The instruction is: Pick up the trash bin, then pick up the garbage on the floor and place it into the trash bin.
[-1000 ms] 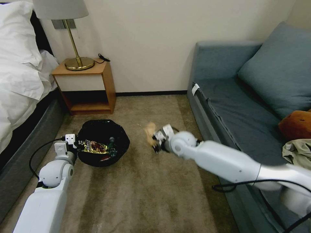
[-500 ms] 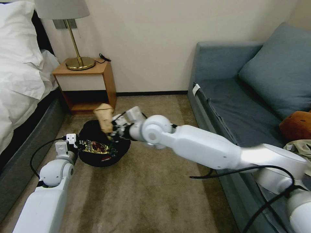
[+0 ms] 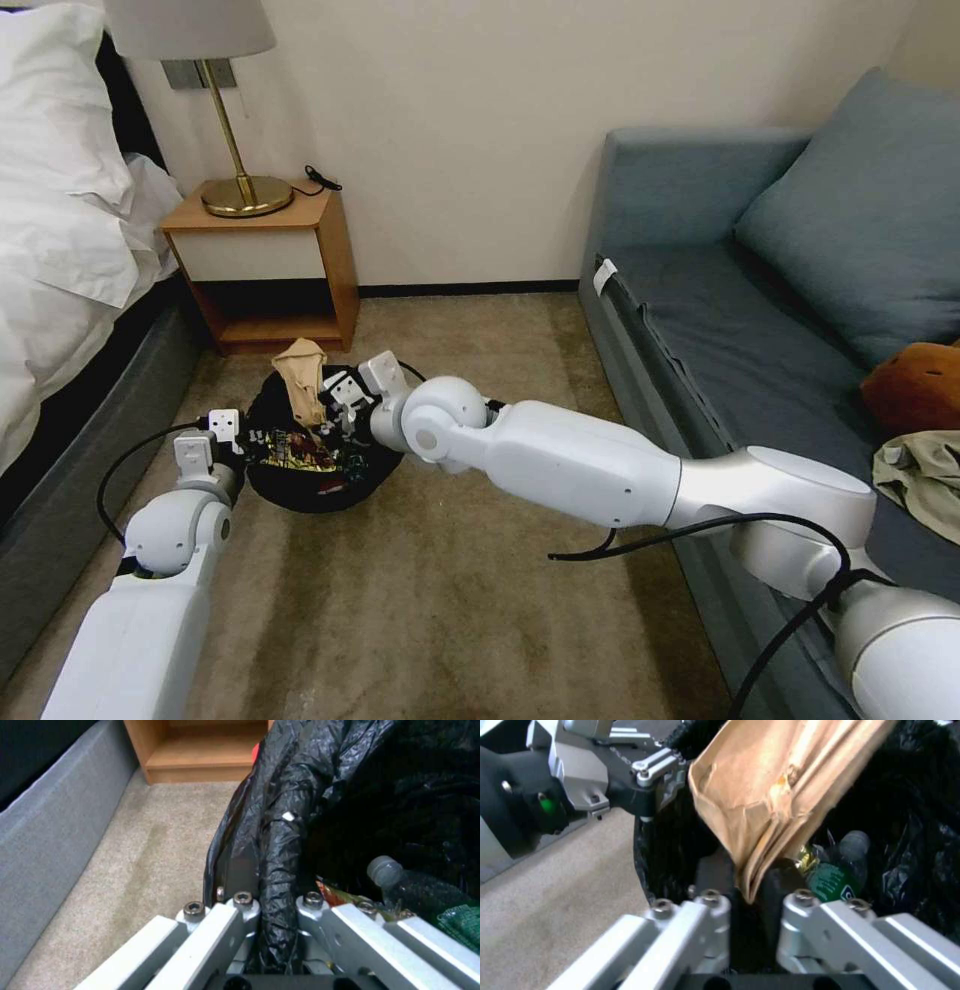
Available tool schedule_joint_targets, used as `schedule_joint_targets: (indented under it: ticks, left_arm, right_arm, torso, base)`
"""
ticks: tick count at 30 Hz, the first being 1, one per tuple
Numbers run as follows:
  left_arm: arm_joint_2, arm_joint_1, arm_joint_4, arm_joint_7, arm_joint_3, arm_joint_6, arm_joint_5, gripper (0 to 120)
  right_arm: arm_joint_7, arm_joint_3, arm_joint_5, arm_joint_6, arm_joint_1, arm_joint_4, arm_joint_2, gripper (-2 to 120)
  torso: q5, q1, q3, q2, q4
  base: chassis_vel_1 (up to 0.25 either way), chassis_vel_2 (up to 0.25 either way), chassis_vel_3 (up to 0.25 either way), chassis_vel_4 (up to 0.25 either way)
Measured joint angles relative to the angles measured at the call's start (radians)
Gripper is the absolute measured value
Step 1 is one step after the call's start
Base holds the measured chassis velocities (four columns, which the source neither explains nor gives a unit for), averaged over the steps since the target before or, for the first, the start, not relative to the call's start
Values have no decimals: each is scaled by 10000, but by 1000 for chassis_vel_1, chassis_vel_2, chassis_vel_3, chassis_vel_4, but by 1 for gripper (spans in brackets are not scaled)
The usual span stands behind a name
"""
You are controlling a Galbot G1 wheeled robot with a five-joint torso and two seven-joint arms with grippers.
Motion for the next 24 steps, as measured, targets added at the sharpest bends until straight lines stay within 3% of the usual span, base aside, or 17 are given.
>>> schedule_joint_targets:
  ticks: [4,6,10,15,19,22,24]
  left_arm:
    - [-17,-24,0,-7,44,24,-1,2]
    - [-24,-55,0,-12,74,57,-6,2]
    - [-8,-84,25,-16,85,65,-12,2]
    - [-16,-110,179,-23,86,66,-41,2]
    - [-14,-114,215,-32,22,69,-146,2]
    - [-12,-120,263,-115,-151,147,-420,2]
    - [-14,-65,276,-413,-478,408,-1173,2]
  right_arm:
    - [144,-1,-40,69,-68,32,-6,28]
    - [203,-1,-96,119,-106,68,-66,41]
    - [251,4,-151,140,-166,112,-121,49]
    - [646,50,-200,146,-279,367,-246,73]
    - [912,206,-193,130,-249,552,-375,82]
    - [1223,496,-181,110,-203,757,-545,92]
    - [1692,870,-93,59,-176,1044,-794,99]
  torso:
    - [1,0,0,1,0]
    - [0,0,0,0,0]
    - [1,0,0,0,-1]
    - [1,0,0,0,1]
    - [1,0,0,0,0]
    - [1,0,0,0,0]
    - [1,0,0,0,-1]
  base:
    - [0,0,0,0]
    - [0,0,0,0]
    - [0,0,0,0]
    - [0,0,0,0]
    - [0,0,0,0]
    - [0,0,0,0]
    - [0,0,0,0]
